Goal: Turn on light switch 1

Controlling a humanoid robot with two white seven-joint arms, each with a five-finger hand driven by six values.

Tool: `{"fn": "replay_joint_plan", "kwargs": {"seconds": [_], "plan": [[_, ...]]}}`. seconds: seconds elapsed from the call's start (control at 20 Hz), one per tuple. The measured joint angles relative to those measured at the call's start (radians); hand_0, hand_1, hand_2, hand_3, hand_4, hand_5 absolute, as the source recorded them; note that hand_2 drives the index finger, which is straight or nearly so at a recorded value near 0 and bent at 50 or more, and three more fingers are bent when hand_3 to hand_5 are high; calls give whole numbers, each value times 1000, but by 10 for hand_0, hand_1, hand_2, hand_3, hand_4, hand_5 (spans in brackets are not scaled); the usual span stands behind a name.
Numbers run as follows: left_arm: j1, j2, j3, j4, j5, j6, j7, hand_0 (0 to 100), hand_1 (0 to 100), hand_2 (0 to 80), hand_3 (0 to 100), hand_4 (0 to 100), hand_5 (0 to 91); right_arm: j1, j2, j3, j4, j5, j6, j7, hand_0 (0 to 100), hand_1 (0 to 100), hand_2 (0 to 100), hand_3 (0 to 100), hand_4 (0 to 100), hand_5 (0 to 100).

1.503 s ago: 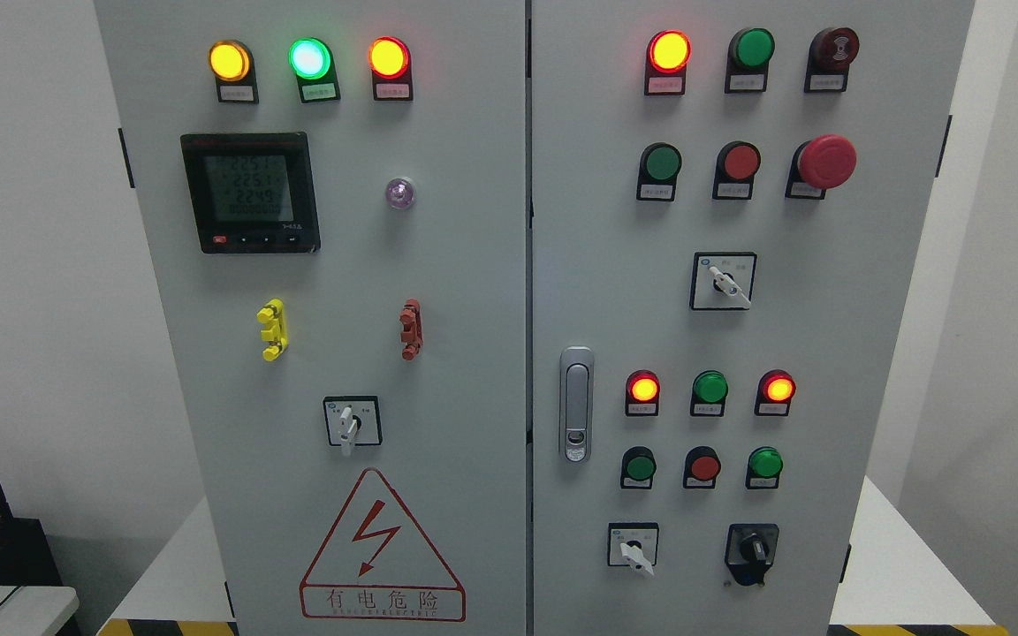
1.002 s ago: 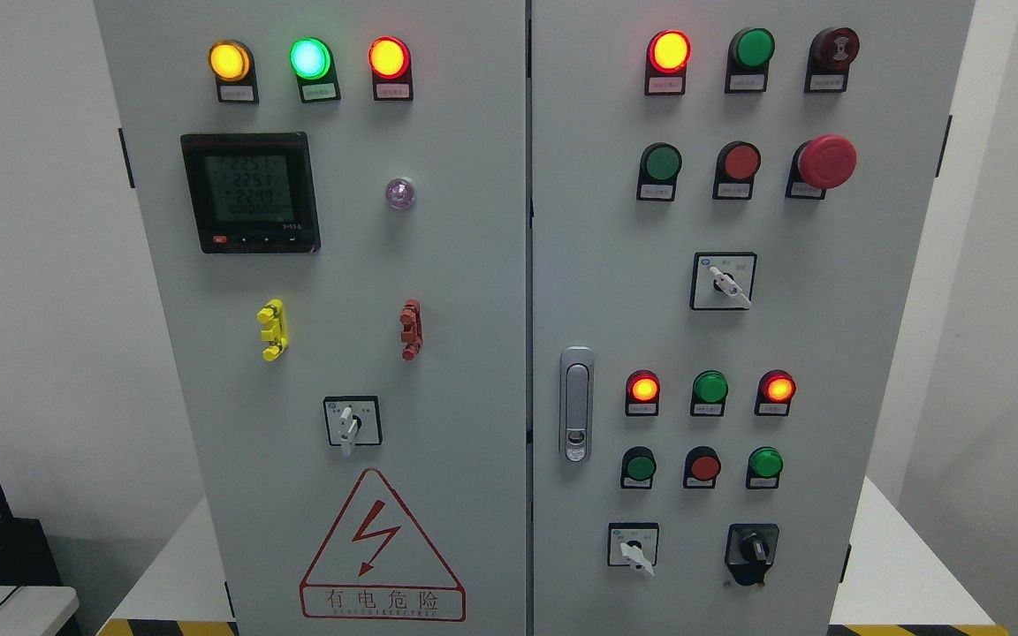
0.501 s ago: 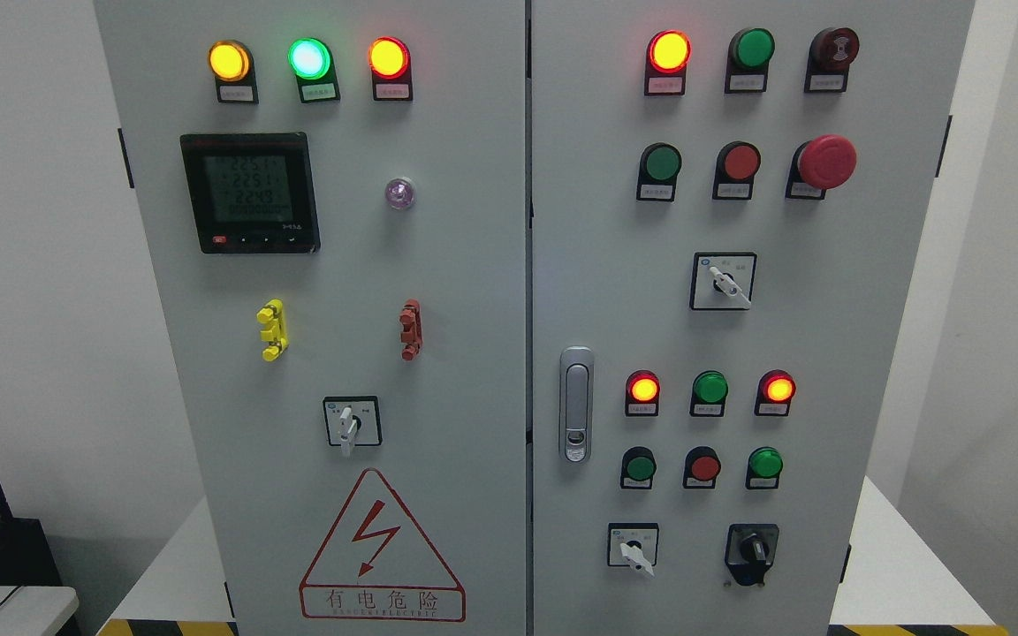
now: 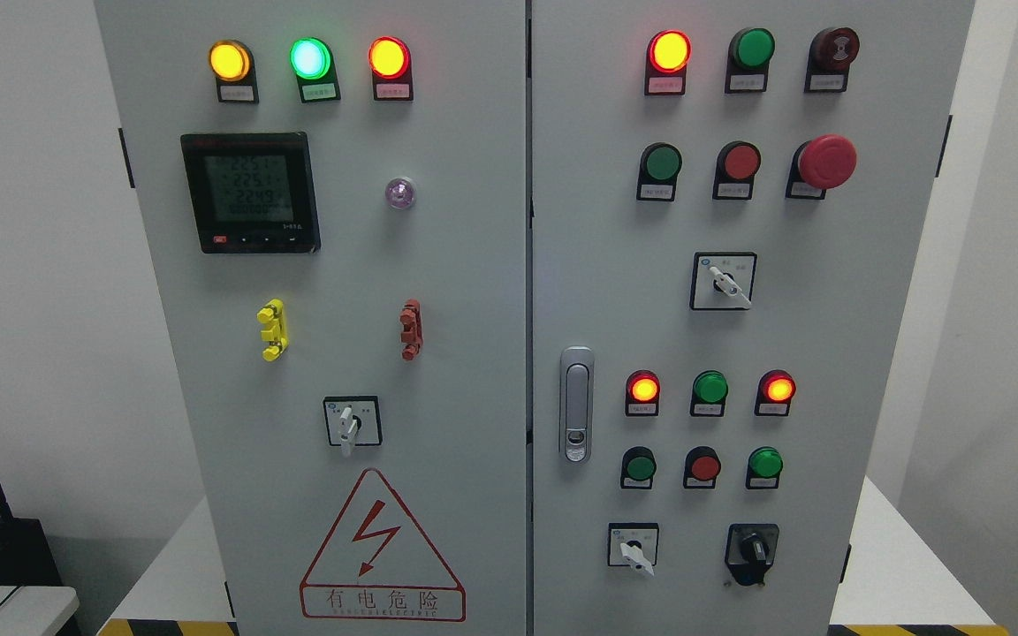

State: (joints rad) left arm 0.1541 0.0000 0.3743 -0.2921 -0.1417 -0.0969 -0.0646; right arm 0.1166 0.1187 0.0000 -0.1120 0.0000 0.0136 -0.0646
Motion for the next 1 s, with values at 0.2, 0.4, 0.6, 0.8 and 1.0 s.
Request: {"fn": "replay_joint_plan", "kwargs": {"seconds": [0.2, 0.4, 0.6, 0.8, 1.0], "plan": [[22, 0, 57, -76, 1, -26, -6, 377, 54, 0, 0, 0, 0, 0, 0, 0, 0, 0, 0, 0, 120, 389, 0, 0, 0, 0], [32, 0, 121, -166, 1, -32, -28, 381, 52, 0, 0, 0, 0, 0, 0, 0, 0, 0, 0, 0, 120, 389, 0, 0, 0, 0], [37, 0, 190, -280, 1, -44, -36, 385, 51, 0, 9, 34, 0, 0, 0, 0, 0, 0, 0, 0, 120, 389, 0, 0, 0, 0], [41, 0, 257, -413, 1, -56, -38, 392, 55, 0, 126, 172, 0, 0, 0, 0, 0, 0, 0, 0, 120, 389, 0, 0, 0, 0], [48, 0, 316, -565, 1, -57, -42, 403, 53, 0, 195, 251, 0, 0, 0, 0, 0, 0, 0, 0, 120, 389, 0, 0, 0, 0]]}}
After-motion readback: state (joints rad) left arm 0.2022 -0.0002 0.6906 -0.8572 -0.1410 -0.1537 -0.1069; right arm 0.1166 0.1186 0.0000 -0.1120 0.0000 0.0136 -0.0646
